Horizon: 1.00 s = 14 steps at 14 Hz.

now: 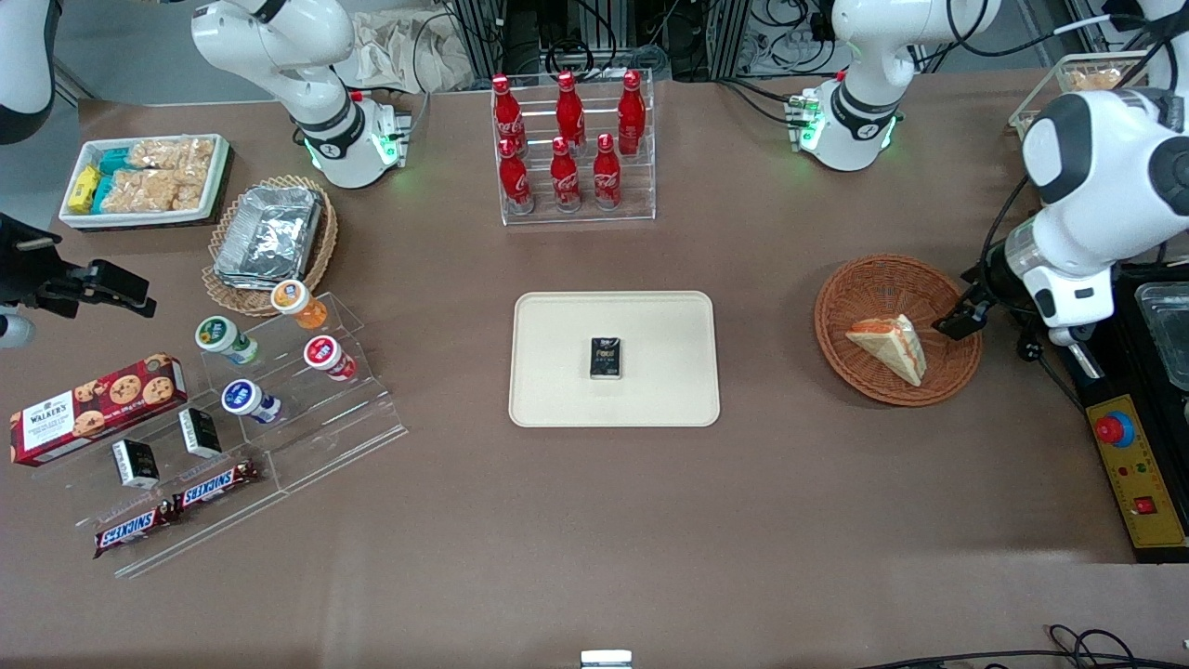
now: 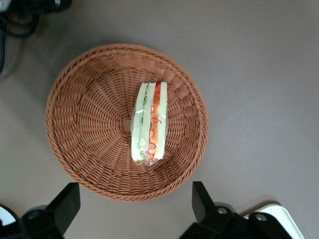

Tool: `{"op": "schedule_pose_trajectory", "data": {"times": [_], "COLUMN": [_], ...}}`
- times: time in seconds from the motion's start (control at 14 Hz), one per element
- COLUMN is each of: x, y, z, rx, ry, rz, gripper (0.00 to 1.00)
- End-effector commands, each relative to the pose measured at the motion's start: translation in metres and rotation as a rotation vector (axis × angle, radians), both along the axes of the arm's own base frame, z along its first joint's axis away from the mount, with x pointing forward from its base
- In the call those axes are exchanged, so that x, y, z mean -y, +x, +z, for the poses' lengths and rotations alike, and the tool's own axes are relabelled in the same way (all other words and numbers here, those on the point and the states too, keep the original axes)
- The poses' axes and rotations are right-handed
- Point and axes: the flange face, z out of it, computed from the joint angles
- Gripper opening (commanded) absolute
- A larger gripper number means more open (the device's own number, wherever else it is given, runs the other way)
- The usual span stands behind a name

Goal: Place sandwich from basket to tray

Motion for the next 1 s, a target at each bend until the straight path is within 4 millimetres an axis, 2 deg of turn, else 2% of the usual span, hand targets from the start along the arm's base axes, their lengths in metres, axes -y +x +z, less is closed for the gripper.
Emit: {"op": "schedule_pose_trajectory", "data": {"times": [0.0, 0.21, 0.43, 0.57, 0.71, 0.93], "x": [0.008, 0.009, 0.023, 0.025, 0.028, 0.029], "y": [-0.003, 0.001, 0.006, 0.006, 0.006, -0.003], "z": [-0.024, -0.046, -0.066, -0.074, -0.093, -0.113], "rx": [0.006, 0.02, 0.017, 0.028, 0.03, 0.043], "ry": [0.008, 0.01, 0.01, 0.01, 0.008, 0.016], "rz": [0.047, 0.076, 0.07, 0.069, 0.063, 0.051], "gripper": [1.0, 1.0, 1.0, 1.0, 1.0, 1.0]}}
